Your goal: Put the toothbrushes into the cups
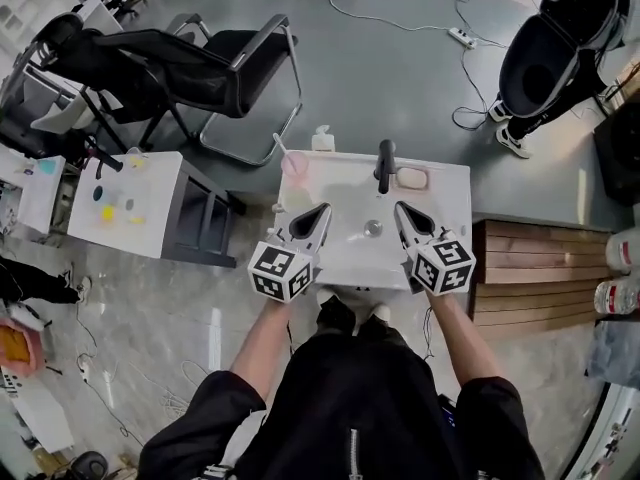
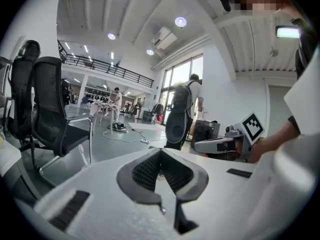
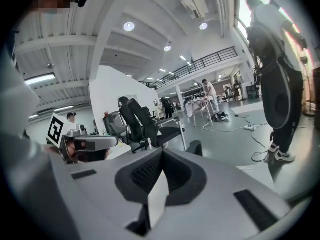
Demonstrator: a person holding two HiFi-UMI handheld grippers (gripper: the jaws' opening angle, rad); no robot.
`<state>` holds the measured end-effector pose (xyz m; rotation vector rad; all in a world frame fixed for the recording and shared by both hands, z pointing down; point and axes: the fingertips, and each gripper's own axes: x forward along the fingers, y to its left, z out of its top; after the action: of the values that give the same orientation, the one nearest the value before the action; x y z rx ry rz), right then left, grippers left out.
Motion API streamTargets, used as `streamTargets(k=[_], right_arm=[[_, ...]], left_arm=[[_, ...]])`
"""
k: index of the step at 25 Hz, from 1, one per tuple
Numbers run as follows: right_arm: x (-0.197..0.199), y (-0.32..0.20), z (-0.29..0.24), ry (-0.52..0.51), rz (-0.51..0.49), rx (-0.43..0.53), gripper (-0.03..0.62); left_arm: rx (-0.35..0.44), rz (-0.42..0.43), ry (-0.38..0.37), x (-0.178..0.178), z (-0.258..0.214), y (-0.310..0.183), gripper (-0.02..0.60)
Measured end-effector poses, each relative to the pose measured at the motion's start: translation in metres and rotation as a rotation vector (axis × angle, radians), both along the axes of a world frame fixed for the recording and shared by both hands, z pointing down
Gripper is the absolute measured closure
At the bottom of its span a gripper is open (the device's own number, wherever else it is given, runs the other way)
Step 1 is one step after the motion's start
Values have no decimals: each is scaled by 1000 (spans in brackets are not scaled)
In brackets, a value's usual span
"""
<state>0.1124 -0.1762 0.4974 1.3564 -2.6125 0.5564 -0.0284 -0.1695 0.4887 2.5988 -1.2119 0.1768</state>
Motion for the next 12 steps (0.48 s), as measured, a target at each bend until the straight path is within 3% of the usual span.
streamTargets(k=[12], right_arm=[[141, 33, 44, 35, 253, -86, 589]], left_arm=[[-15, 147, -1, 94, 5, 6, 580]])
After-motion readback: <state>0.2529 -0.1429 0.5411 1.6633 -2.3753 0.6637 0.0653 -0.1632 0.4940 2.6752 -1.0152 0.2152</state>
